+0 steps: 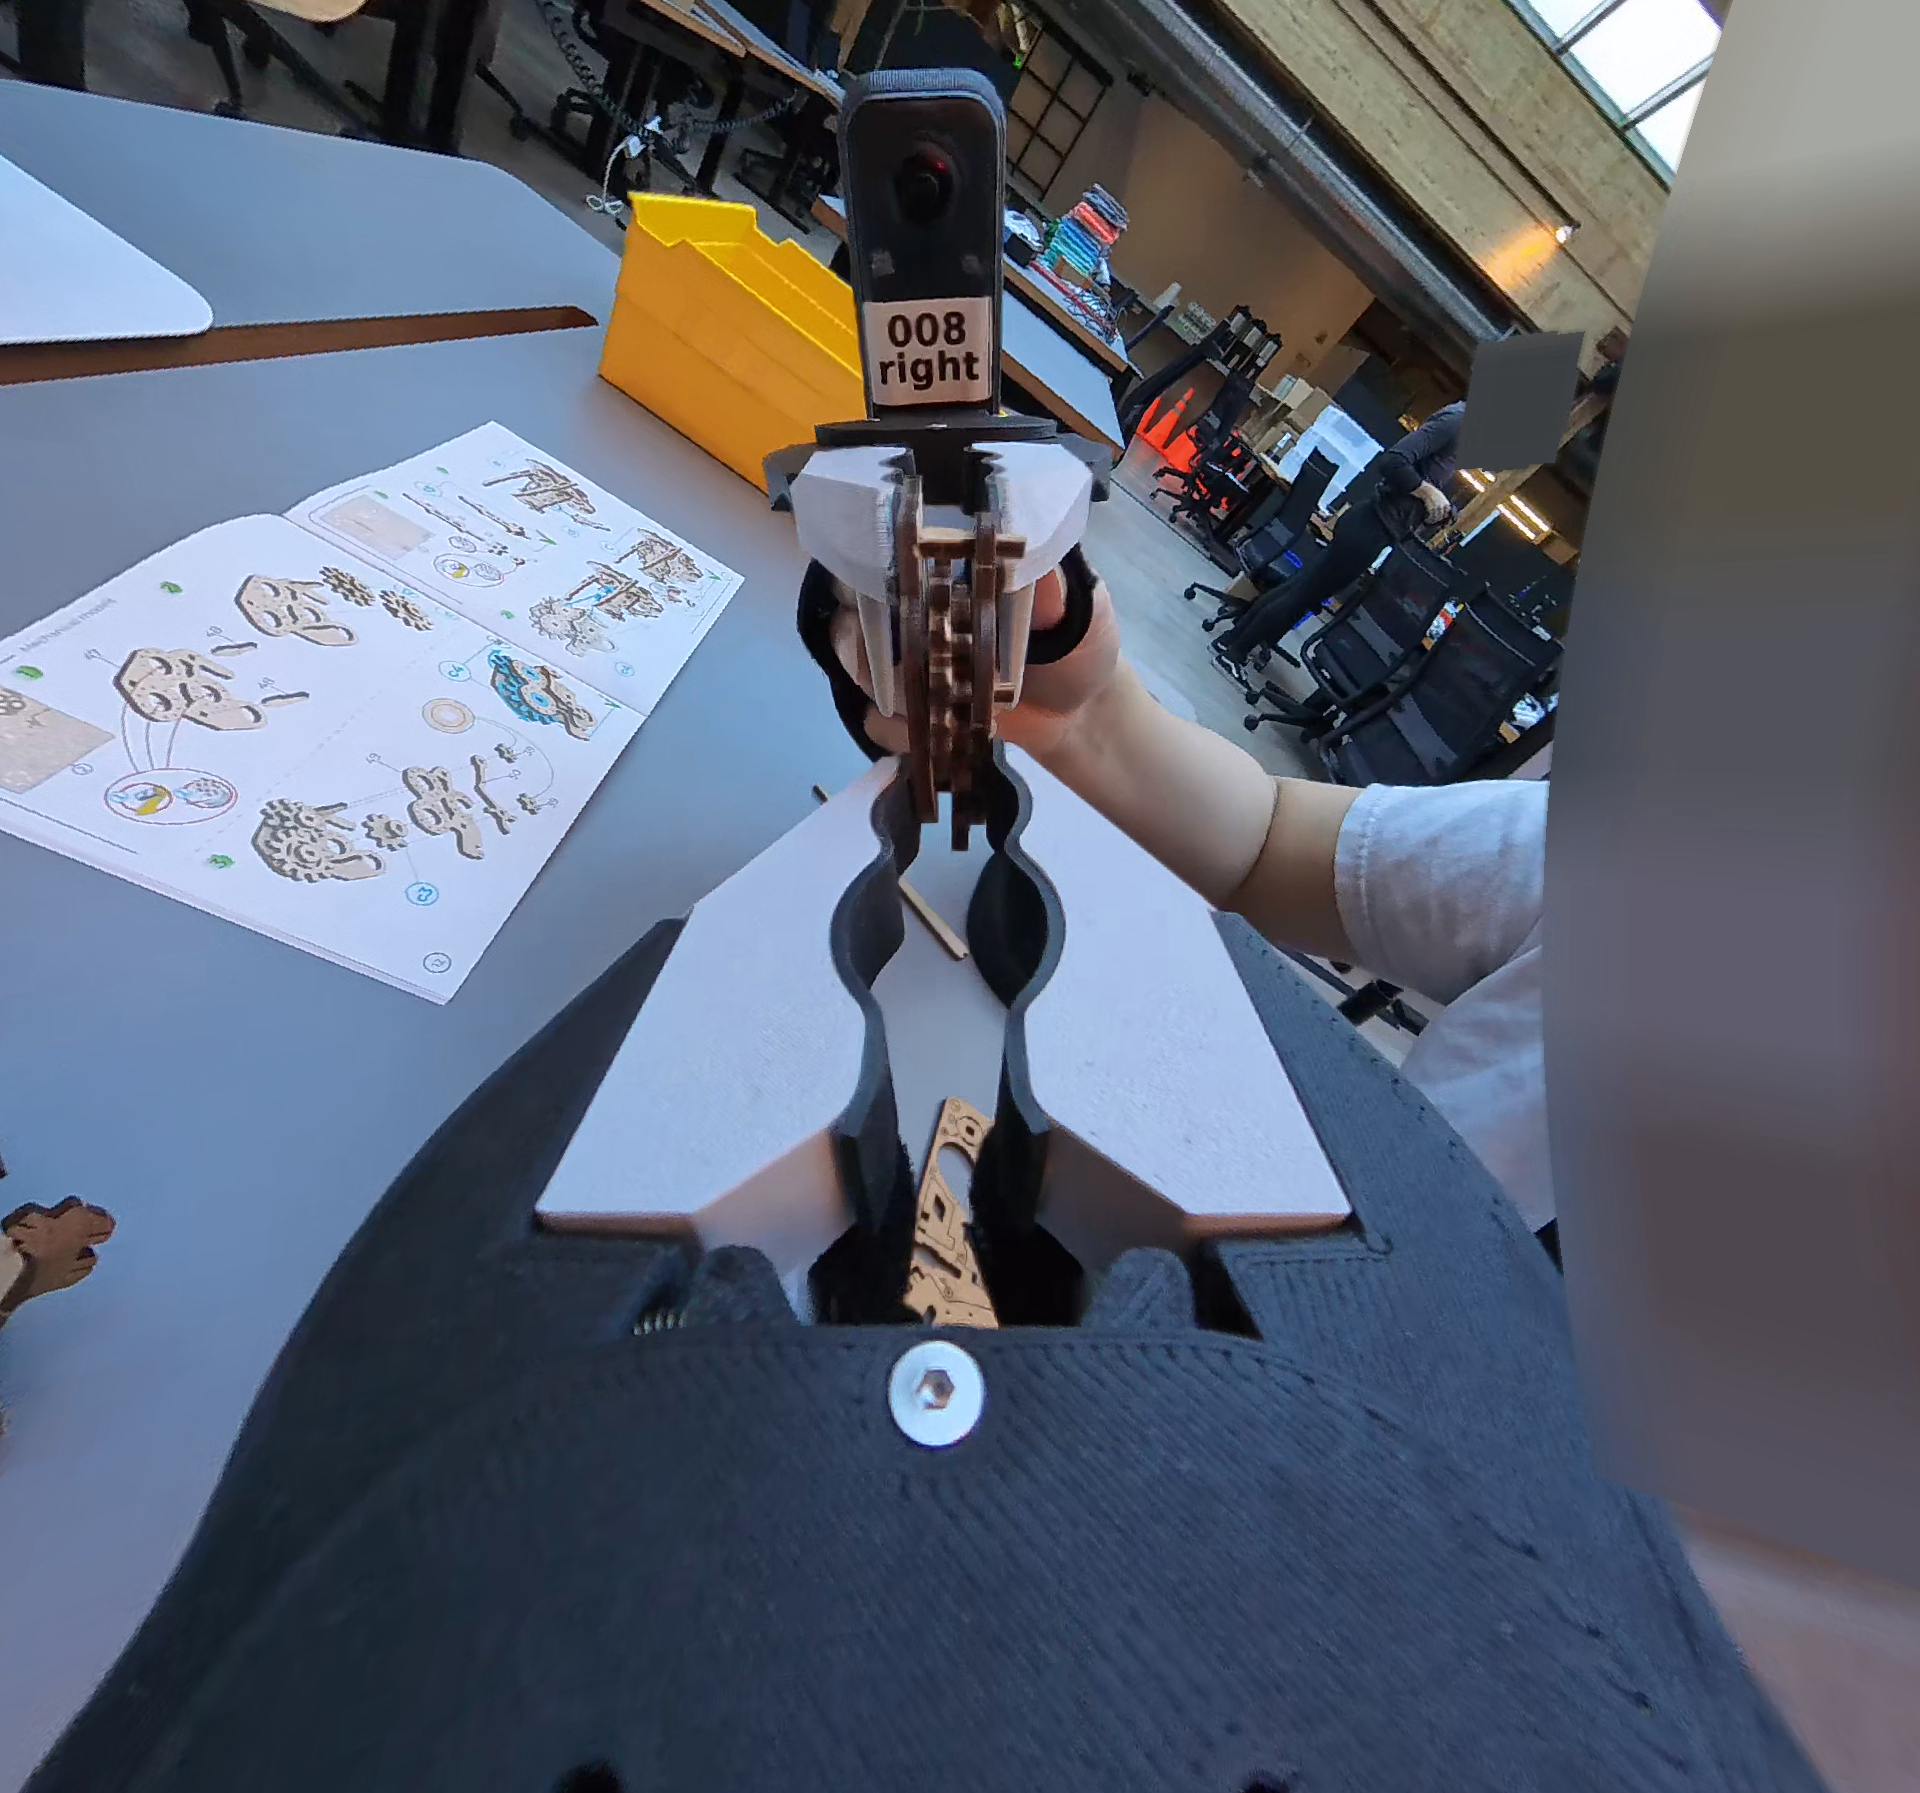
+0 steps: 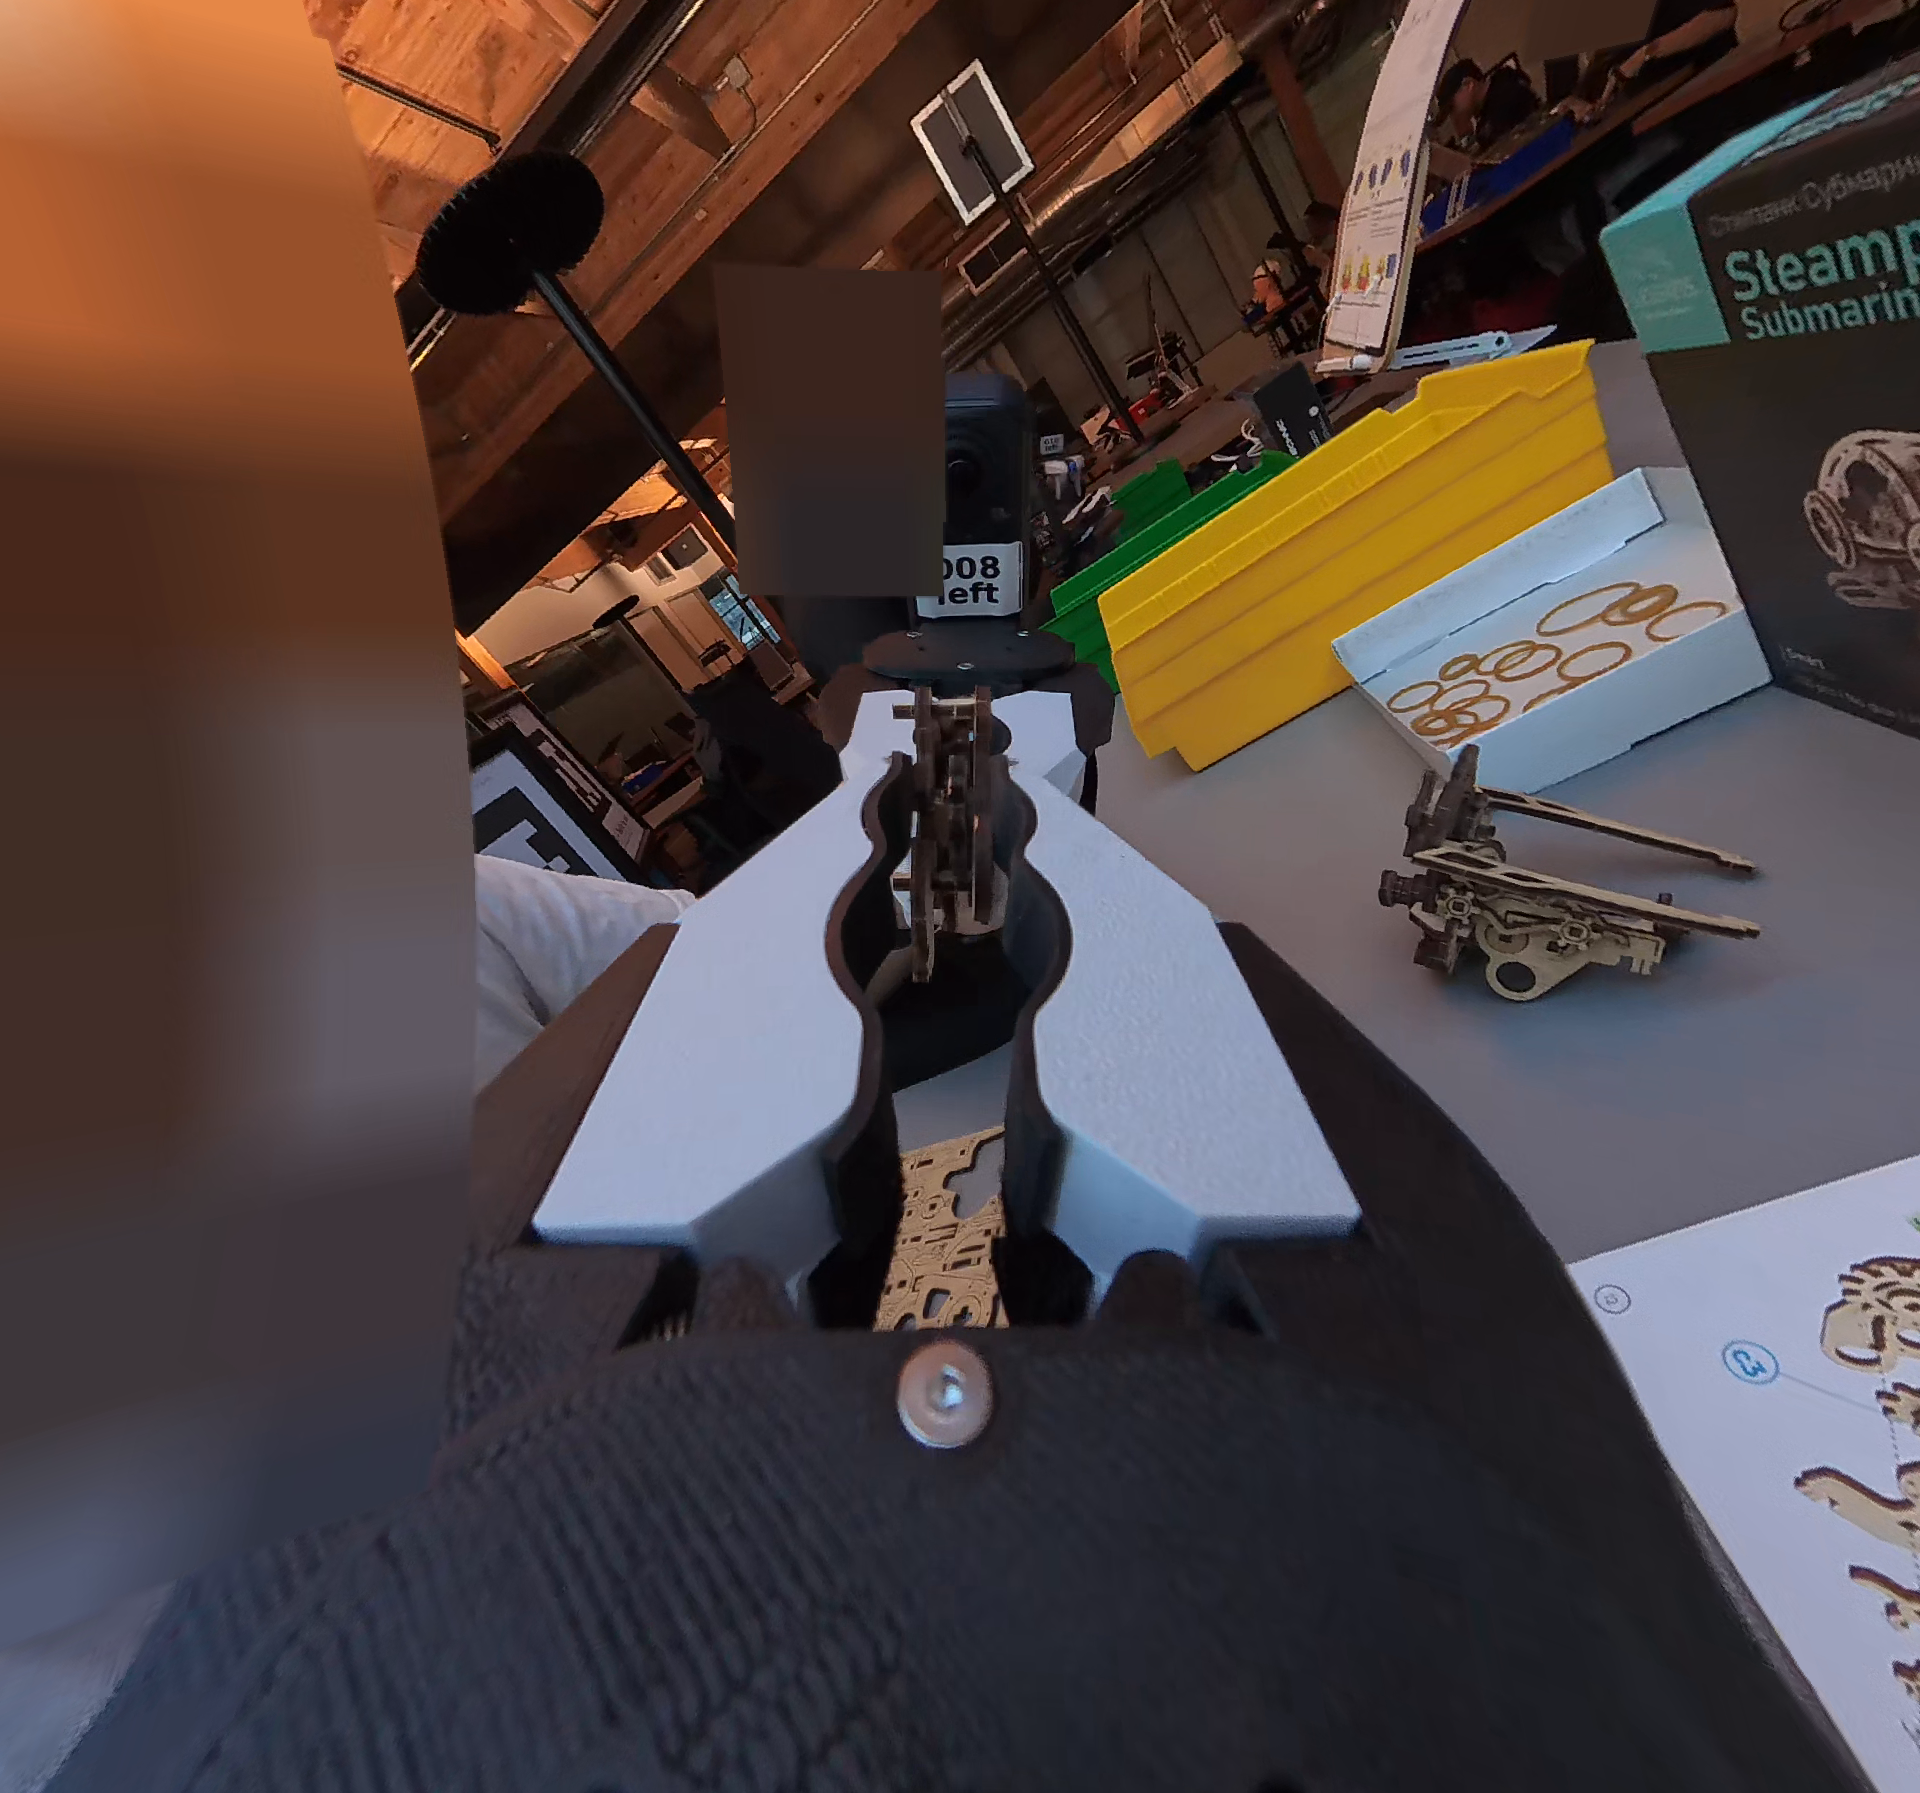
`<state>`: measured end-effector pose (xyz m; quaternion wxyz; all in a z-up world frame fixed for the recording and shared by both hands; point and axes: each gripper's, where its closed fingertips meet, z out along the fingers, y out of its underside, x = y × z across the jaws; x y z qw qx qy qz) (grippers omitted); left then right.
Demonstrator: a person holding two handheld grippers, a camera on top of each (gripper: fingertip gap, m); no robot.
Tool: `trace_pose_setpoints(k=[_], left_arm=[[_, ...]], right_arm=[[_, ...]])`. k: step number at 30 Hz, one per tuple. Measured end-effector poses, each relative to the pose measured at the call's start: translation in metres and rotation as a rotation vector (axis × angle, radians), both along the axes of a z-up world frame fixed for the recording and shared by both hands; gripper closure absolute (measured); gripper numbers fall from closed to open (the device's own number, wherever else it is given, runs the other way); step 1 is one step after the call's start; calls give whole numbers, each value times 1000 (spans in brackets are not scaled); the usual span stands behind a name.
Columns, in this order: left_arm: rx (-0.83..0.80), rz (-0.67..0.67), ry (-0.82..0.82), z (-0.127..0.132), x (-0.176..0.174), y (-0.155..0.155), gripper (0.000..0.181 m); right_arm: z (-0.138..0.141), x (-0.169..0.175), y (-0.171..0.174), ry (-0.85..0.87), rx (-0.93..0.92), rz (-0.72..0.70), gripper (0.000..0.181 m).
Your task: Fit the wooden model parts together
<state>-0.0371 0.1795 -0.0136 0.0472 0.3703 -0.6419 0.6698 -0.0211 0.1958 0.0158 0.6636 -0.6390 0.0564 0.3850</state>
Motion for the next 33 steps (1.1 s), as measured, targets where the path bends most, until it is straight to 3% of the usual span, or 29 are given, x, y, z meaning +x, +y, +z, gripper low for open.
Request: trace_pose_setpoints(k=[4,7,10,12,16,21,24,33], left_arm=[[26,-6,-28,3,-3,-1,170],[8,-7,-17,3,-3,-1,170],[24,-16,-1,-1,-3,-2,171],[43,-35,-1,-3,-6,-5,171],[46,-40,12,-6,-6,-9,171],[29,-27,13,-4,-4,-5,171],[36,-22,15,-5,-4,-5,171],[82,-23,-8,-5,-6,-7,170]], right_arm=[[1,-3,-1,-49,-2,16,168],[-8,-2,1,-74,-47,17,152],[-4,-1,1,-47,-13,12,158],[-3,-2,-2,-10,-9,44,178],[-6,-1,-5,-33,-33,63,177],[-6,-4,-3,34,-46,103,151],[-8,-7,-2,26,-55,108,168],[-9,-10,-4,29,-37,125,170]])
